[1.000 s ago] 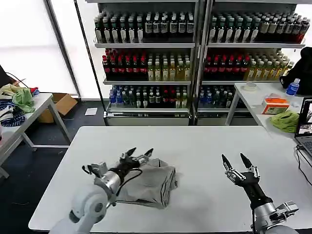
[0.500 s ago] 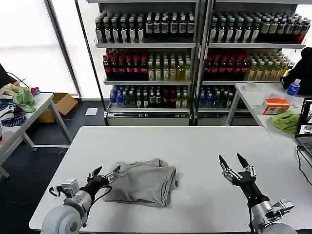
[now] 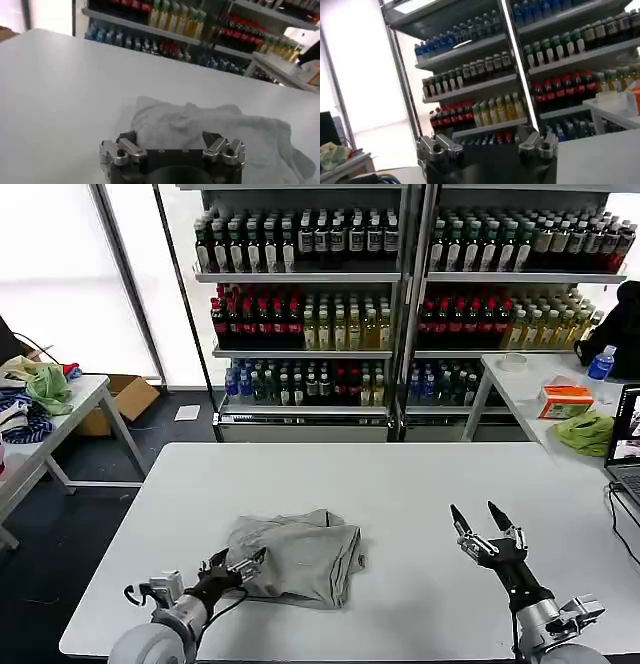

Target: Fold and organize the clothes.

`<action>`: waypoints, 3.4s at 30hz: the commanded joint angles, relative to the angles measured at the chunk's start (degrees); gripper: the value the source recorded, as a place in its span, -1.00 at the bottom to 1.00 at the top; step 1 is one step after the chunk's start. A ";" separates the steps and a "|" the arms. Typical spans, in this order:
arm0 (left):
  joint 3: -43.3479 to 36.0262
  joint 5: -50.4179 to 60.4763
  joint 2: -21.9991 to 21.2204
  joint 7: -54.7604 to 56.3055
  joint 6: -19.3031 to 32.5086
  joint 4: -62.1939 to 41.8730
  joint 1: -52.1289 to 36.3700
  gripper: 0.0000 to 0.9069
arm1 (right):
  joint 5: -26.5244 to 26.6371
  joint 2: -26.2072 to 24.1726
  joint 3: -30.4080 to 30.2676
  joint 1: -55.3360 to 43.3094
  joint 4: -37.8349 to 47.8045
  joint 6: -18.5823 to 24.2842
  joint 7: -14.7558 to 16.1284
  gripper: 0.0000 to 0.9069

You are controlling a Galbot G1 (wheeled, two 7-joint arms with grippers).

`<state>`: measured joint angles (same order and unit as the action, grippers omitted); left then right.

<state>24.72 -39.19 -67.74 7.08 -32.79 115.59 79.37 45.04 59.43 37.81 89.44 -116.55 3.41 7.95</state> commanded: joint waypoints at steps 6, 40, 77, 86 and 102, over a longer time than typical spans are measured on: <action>-1.55 -0.90 0.62 -0.49 -0.24 -3.44 -0.85 0.71 | -0.12 0.28 -0.05 -0.06 0.15 0.12 0.05 1.00; 19.20 -17.51 -2.14 2.09 0.48 1.37 -0.45 -1.00 | -0.14 0.77 -0.36 0.12 -0.14 0.44 0.15 1.00; -22.44 -11.67 -4.42 13.02 2.05 6.63 -8.40 -0.84 | -1.15 3.69 1.22 1.45 0.39 1.83 -0.56 1.00; -24.50 -32.75 -4.49 19.34 1.44 9.39 -17.40 1.00 | -7.36 1.96 -2.51 0.33 0.41 -11.67 -7.07 1.00; -3.00 -31.86 -1.14 10.97 3.19 12.58 -15.50 1.00 | 12.91 -5.59 -22.83 -14.94 -1.45 -29.63 -13.92 1.00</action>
<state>10.07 -71.01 -70.96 21.42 -30.35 127.00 63.94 46.62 57.98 28.89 84.60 -118.16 -14.21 0.37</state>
